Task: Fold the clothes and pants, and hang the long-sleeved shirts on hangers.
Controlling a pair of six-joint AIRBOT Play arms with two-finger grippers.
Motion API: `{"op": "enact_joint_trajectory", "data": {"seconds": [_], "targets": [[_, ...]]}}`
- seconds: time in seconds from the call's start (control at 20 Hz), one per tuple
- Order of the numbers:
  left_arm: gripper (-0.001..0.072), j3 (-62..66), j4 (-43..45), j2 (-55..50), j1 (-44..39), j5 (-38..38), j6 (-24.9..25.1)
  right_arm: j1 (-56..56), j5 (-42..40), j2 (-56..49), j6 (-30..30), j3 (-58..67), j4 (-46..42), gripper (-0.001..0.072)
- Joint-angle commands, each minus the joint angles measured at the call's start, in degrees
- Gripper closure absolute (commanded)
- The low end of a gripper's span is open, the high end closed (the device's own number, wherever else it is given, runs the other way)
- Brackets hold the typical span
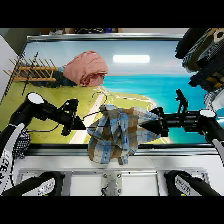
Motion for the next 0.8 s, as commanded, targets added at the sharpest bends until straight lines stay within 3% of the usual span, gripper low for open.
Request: {"op": "enact_joint_trajectory", "data": {"seconds": [0.0,0.2,0.25,0.3,0.35,0.6,0.75], "targets": [[0.0694,-0.02,-0.13,-0.02,-0.04,-0.02,-0.02,0.04,0.02,-0.02,-0.11,0.02,0.04,0.024],[0.0694,0.0,-0.11,-0.02,-0.04,-0.02,-0.02,0.04,0.0,-0.04,-0.15,0.02,2.27,0.0246],[0.0694,0.0,-0.09,-0.02,-0.04,-0.07,-0.02,0.04,0.0,-0.02,-1.16,0.02,2.34,0.0326],[0.0694,0.0,-0.11,-0.02,-0.04,-0.04,-0.02,0.04,0.04,-0.02,-3.39,0.02,2.32,0.0554],[0.0694,-0.02,-0.11,-0.02,-0.04,0.0,-0.02,0.04,0.04,-0.02,-5.68,0.02,2.34,0.0688],[0.0694,0.0,-0.11,-0.02,-0.04,0.2,-0.02,0.07,-1.01,-0.02,-23.91,0.02,2.34,0.0691],[0.0694,0.0,-0.13,-0.02,-0.04,0.22,-0.02,0.04,-4.04,-0.04,-25.83,0.02,2.34,0.0691]]}}
